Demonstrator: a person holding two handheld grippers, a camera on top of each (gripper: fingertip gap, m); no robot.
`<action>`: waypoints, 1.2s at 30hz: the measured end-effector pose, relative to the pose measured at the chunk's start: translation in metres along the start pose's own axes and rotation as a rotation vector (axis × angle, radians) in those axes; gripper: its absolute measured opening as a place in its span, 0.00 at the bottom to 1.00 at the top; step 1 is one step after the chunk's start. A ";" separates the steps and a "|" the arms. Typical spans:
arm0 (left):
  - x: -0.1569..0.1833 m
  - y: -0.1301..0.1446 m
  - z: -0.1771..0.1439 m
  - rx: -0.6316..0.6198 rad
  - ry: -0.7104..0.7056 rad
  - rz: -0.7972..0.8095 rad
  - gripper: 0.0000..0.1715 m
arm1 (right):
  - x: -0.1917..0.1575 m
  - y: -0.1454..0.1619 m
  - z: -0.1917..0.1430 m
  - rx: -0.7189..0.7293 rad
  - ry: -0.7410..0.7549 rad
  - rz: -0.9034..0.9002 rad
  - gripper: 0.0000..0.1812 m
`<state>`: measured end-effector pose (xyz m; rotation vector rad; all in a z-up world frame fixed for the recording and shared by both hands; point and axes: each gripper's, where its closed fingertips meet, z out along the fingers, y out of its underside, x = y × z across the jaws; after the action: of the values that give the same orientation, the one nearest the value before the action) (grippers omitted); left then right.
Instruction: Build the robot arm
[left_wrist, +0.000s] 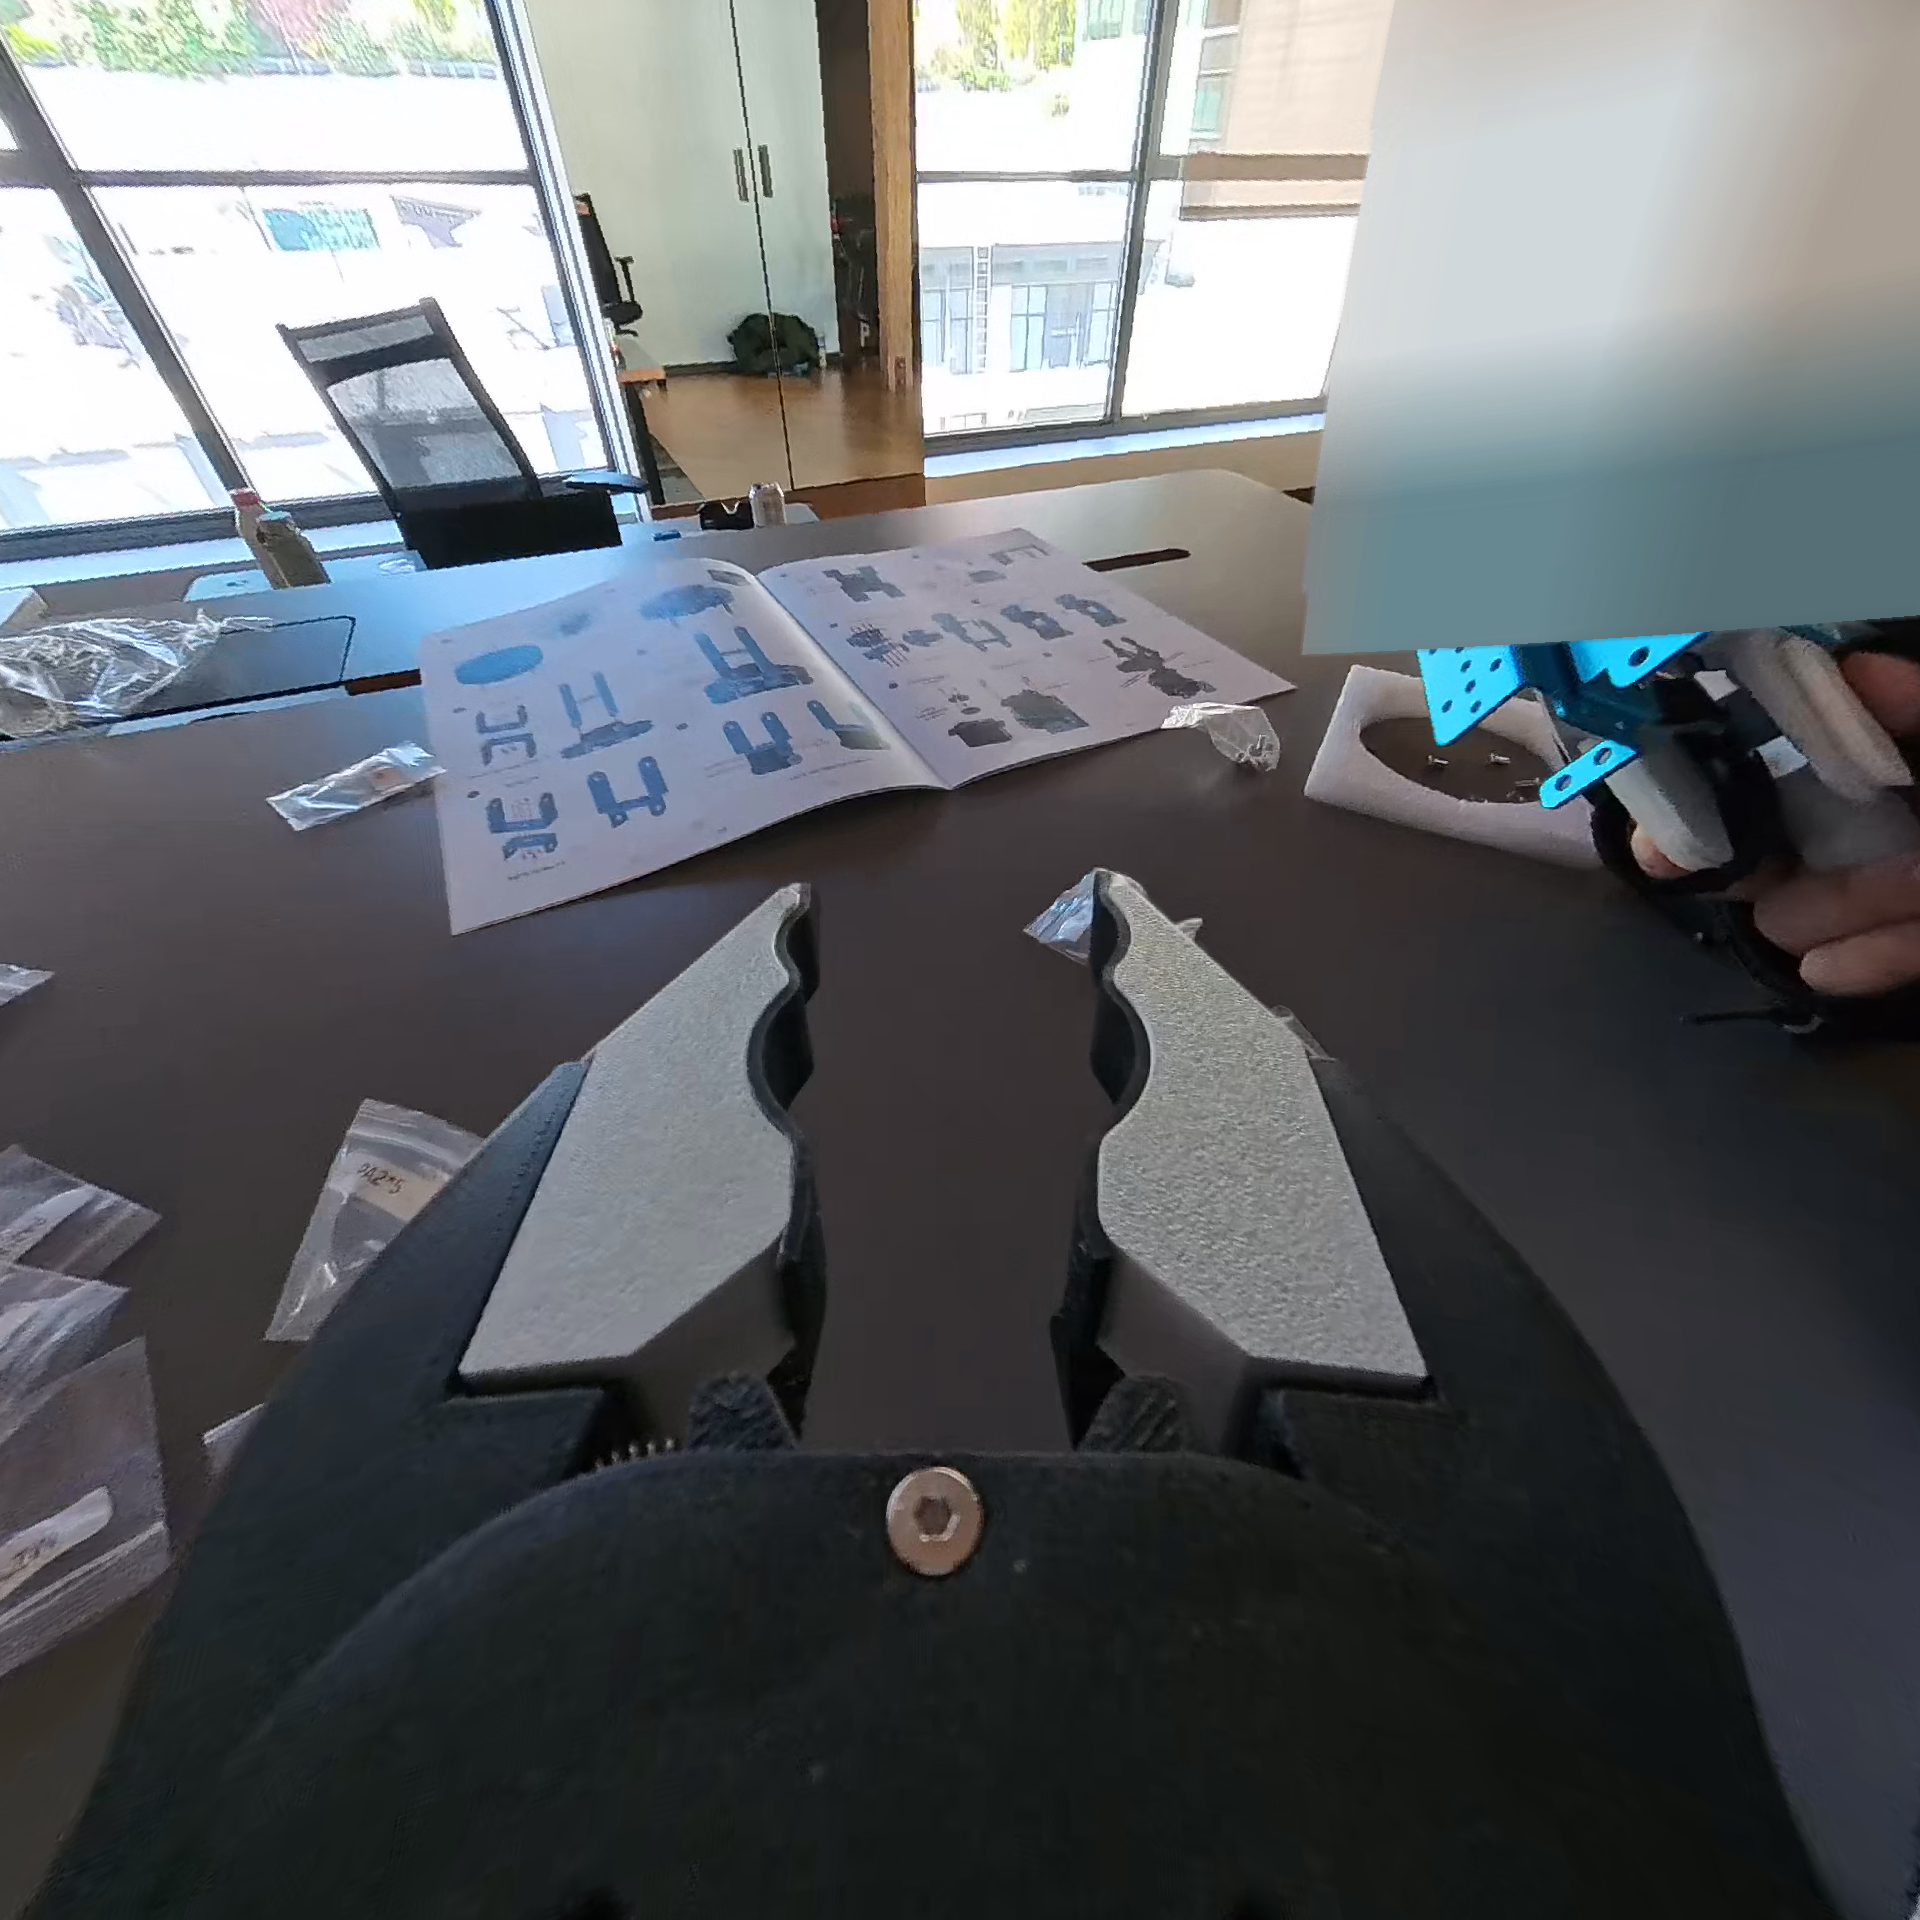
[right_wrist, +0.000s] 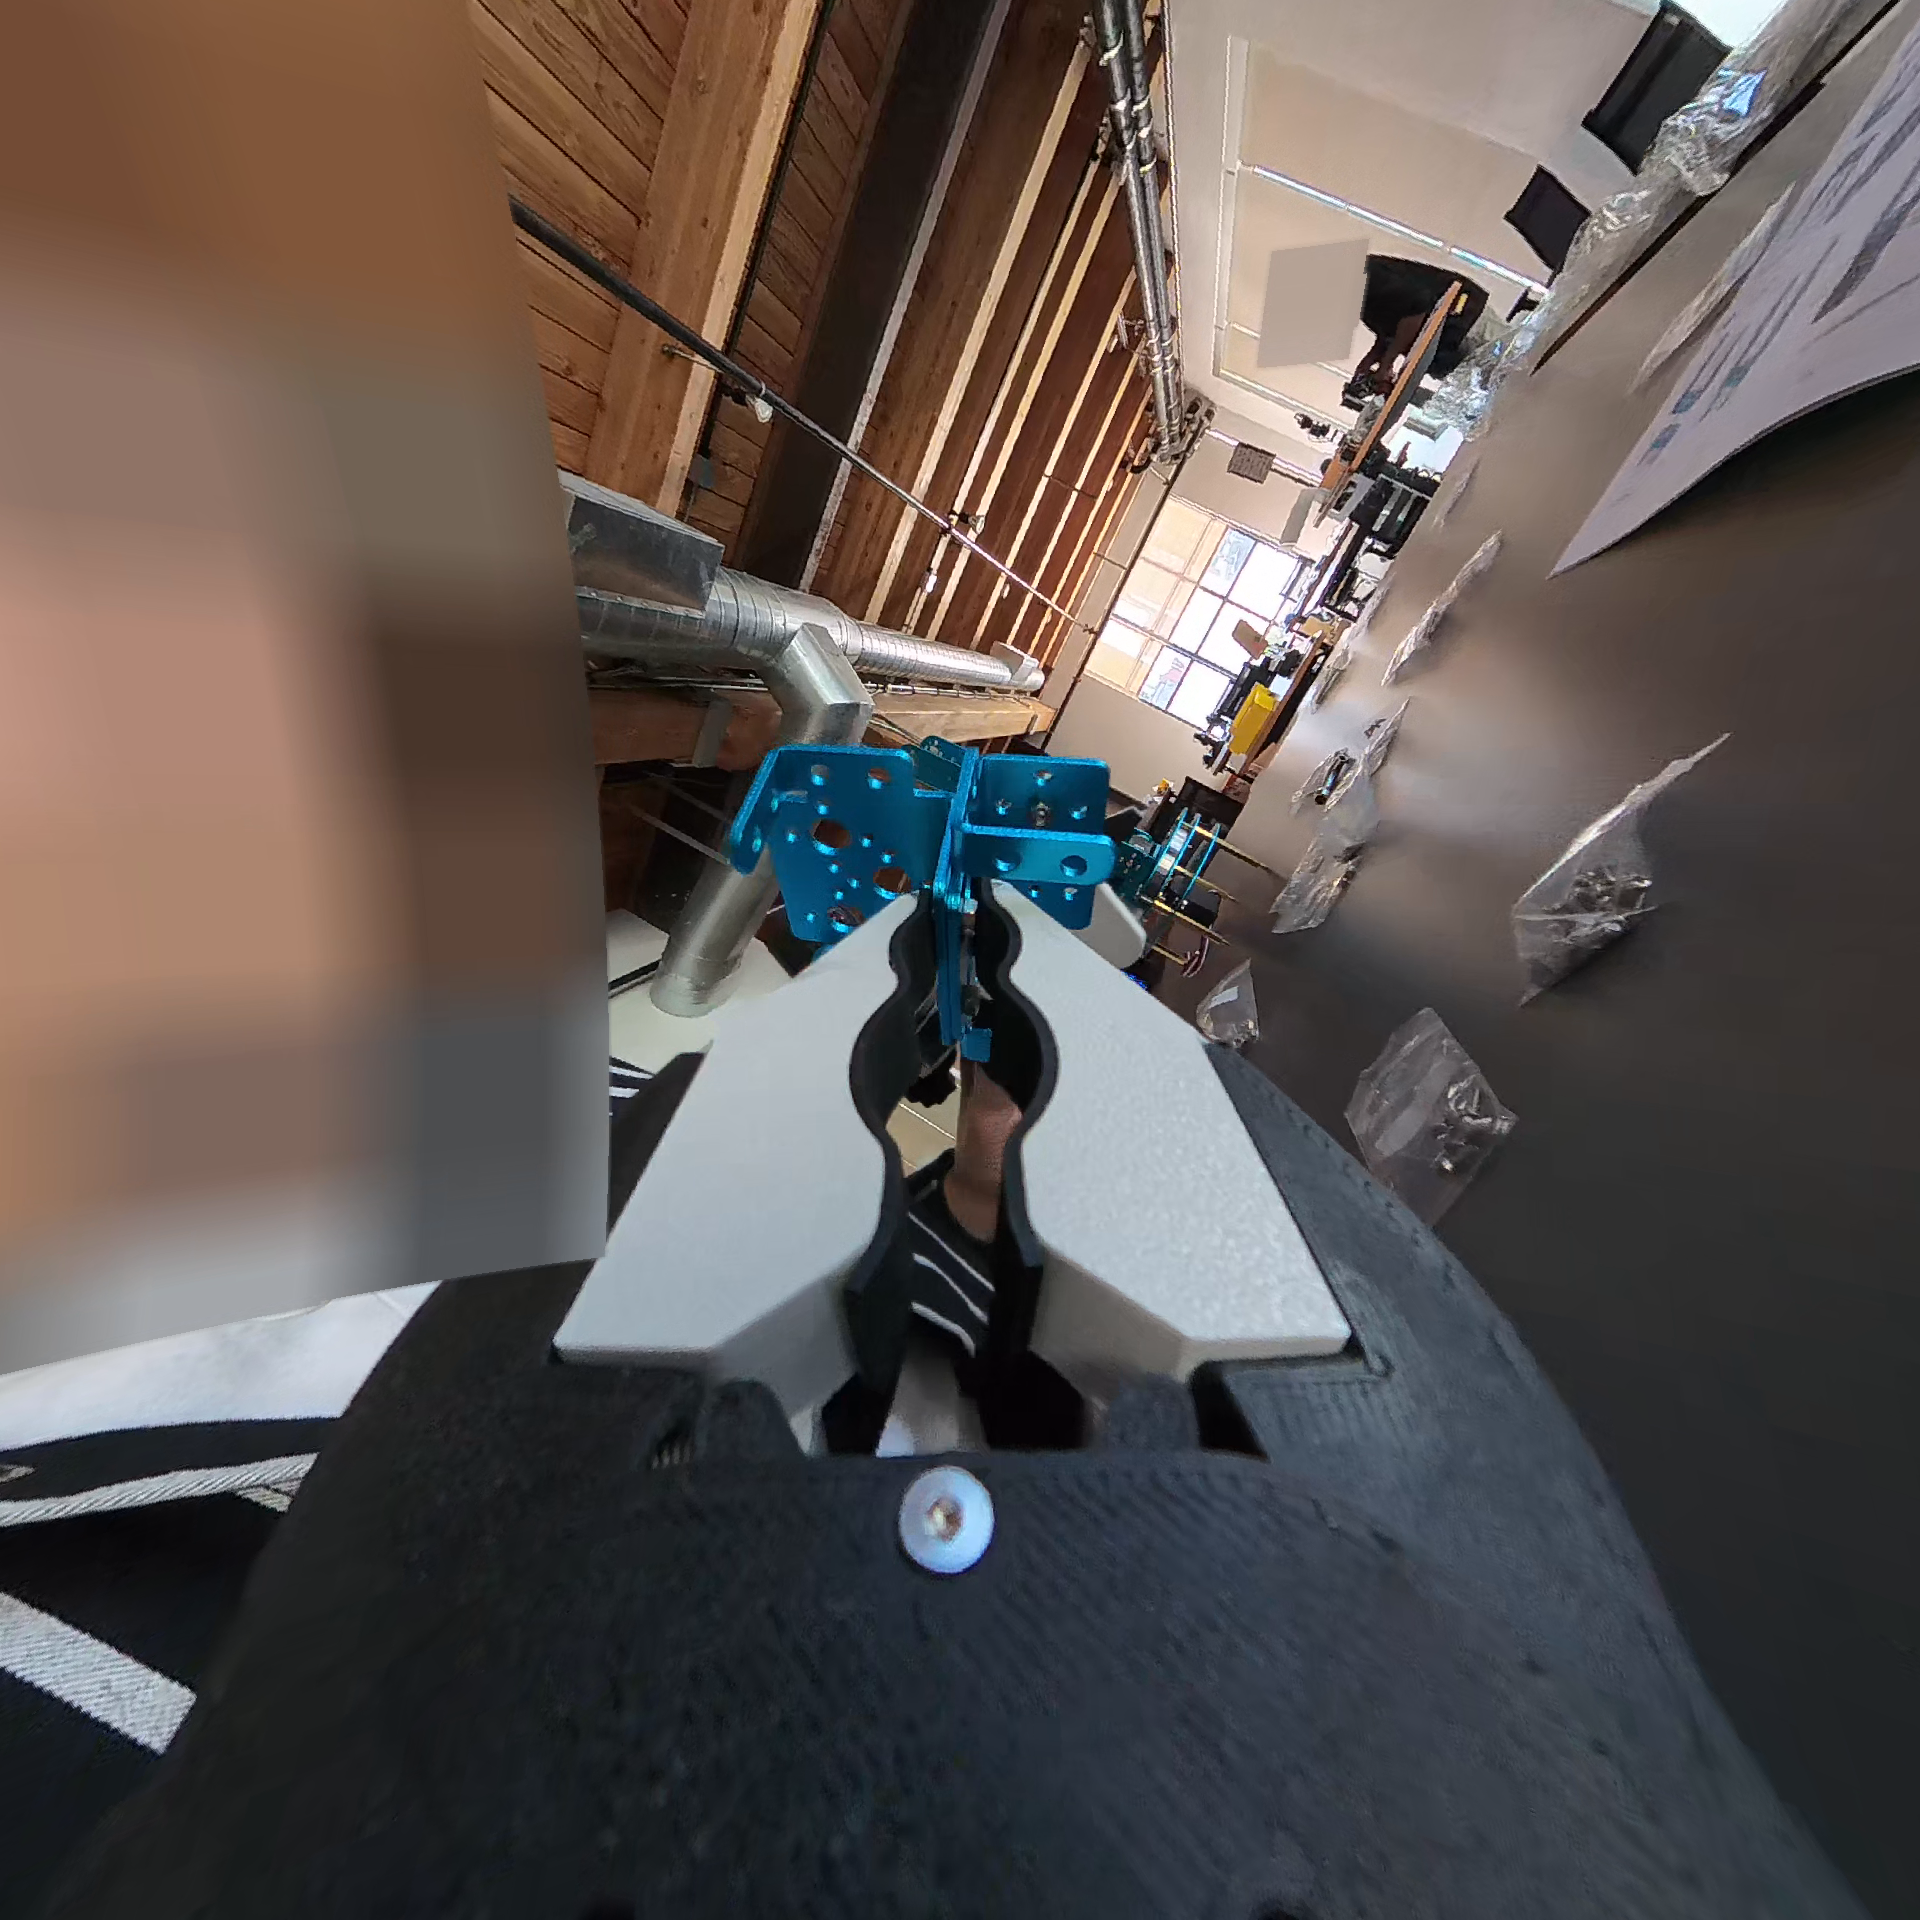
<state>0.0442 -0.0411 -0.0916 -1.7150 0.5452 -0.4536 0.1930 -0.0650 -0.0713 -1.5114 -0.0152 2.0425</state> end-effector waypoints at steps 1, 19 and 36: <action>0.000 0.000 -0.002 -0.004 -0.001 -0.002 0.31 | 0.000 0.000 0.000 -0.001 0.002 -0.002 0.02; -0.015 -0.065 -0.078 0.117 -0.059 -0.095 0.32 | -0.013 -0.006 -0.002 0.005 0.071 -0.201 0.03; -0.287 -0.019 -0.219 0.072 -0.426 -0.079 0.58 | -0.072 0.045 0.072 -0.028 0.134 -0.377 0.02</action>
<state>-0.3120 -0.0445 -0.0302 -1.7041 0.1514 -0.1512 0.1225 -0.1116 0.0017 -1.5267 -0.2570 1.6480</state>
